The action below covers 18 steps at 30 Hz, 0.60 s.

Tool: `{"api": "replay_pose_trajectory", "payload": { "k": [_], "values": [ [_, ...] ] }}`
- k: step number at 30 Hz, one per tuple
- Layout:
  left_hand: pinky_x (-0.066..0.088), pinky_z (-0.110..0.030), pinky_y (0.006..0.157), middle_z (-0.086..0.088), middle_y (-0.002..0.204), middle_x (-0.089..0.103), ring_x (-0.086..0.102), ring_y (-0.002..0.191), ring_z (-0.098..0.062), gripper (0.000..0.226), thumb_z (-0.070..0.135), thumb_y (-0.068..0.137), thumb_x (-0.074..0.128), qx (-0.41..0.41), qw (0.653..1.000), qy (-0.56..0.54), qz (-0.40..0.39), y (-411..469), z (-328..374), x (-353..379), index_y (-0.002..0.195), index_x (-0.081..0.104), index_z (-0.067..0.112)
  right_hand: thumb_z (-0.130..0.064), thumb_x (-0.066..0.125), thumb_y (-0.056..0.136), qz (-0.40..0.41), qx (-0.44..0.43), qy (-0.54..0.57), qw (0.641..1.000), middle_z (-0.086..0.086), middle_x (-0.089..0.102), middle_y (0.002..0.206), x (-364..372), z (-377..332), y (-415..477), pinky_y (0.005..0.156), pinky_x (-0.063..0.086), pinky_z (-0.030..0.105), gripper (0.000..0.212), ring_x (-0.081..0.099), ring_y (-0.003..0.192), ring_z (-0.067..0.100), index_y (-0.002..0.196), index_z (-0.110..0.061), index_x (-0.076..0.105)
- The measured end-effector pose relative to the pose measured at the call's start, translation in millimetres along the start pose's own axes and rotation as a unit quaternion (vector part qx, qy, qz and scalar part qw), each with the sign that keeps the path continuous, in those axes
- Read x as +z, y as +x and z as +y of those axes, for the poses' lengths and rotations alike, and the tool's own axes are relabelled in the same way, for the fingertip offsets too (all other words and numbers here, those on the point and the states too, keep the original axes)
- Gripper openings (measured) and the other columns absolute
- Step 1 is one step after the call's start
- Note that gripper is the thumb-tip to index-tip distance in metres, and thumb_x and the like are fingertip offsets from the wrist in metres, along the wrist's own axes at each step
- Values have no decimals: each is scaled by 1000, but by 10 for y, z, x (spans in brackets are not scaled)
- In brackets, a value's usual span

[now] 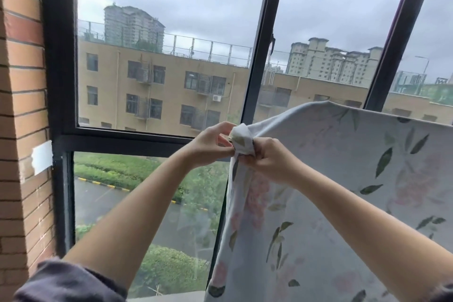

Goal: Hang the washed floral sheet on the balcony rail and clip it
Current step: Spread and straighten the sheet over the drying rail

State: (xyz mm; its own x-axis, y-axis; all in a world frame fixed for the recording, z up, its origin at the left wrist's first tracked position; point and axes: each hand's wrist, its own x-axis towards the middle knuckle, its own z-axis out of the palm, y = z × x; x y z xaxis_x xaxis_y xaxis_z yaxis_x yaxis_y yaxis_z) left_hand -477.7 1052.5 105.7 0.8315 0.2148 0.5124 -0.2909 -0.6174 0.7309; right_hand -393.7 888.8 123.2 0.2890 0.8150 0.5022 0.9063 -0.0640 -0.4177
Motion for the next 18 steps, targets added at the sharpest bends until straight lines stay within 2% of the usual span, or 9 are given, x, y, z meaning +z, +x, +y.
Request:
{"api": "replay_pose_trajectory", "payload": {
  "k": [3, 5, 6, 9, 11, 12, 15, 17, 18],
  "values": [
    [54, -26, 79, 15, 104, 57, 57, 98, -4, 58, 22, 75, 73, -22, 994, 73, -83, -28, 24, 2, 124, 44, 31, -13, 62, 85, 3, -3, 26, 1000, 15, 64, 69, -6, 46, 29, 58, 45, 38, 10, 52, 62, 10, 82, -6, 68],
    [49, -16, 73, 22, 99, 53, 55, 93, -2, 58, 25, 73, 75, -36, 986, 134, -90, -48, 33, 78, 118, 41, 37, -23, 59, 81, 1, -5, 41, 999, 23, 66, 79, 5, 63, 36, 66, 49, 46, 22, 56, 66, 19, 88, -4, 69],
    [49, -17, 70, 18, 97, 57, 57, 87, -4, 50, 26, 74, 73, -29, 984, 168, -58, -36, 16, 132, 112, 43, 36, -26, 58, 80, -7, -9, 47, 999, 23, 67, 81, 1, 62, 36, 70, 50, 47, 25, 59, 68, 23, 89, -6, 69],
    [53, -40, 65, -4, 84, 65, 61, 75, -24, 10, 26, 83, 55, -8, 970, 210, 124, 32, -23, 181, 89, 53, 19, -23, 58, 81, -49, -19, 81, 995, 25, 64, 83, -57, 42, 35, 67, 46, 41, 26, 56, 69, 26, 96, -3, 66],
    [50, -41, 59, -8, 71, 62, 61, 70, -30, 15, 24, 86, 50, -14, 960, 192, 202, 85, -32, 121, 76, 54, 13, -22, 61, 83, -74, -17, 77, 994, 27, 60, 82, -141, 33, 26, 63, 41, 39, 24, 50, 67, 20, 97, -3, 62],
    [50, -40, 57, -7, 68, 62, 60, 67, -29, 18, 23, 87, 50, -18, 953, 200, 225, 95, -18, 78, 74, 54, 13, -21, 62, 84, -86, -16, 66, 994, 21, 62, 83, -185, 30, 15, 65, 45, 38, 19, 53, 68, 20, 98, -9, 63],
    [51, -36, 57, -4, 72, 60, 59, 66, -26, 15, 22, 91, 46, -41, 923, 233, 304, 64, 64, -18, 79, 52, 16, -26, 65, 86, -110, -14, 31, 993, 3, 69, 89, -271, 44, -5, 78, 53, 30, 14, 65, 82, 18, 101, -26, 65],
    [48, -34, 63, -4, 76, 58, 57, 70, -25, 20, 29, 92, 41, -140, 909, 255, 299, 86, 89, -44, 82, 52, 15, -27, 64, 87, -86, -12, 3, 996, -1, 70, 88, -313, 72, 6, 80, 54, 29, 13, 65, 83, 13, 100, -27, 66],
    [49, -35, 66, -8, 79, 60, 58, 72, -26, 27, 31, 91, 40, -210, 912, 231, 264, 129, 78, -52, 82, 56, 11, -24, 64, 87, -59, -19, -20, 998, -3, 69, 88, -347, 81, 8, 81, 54, 29, 12, 65, 83, 10, 99, -26, 66]
  ]
}}
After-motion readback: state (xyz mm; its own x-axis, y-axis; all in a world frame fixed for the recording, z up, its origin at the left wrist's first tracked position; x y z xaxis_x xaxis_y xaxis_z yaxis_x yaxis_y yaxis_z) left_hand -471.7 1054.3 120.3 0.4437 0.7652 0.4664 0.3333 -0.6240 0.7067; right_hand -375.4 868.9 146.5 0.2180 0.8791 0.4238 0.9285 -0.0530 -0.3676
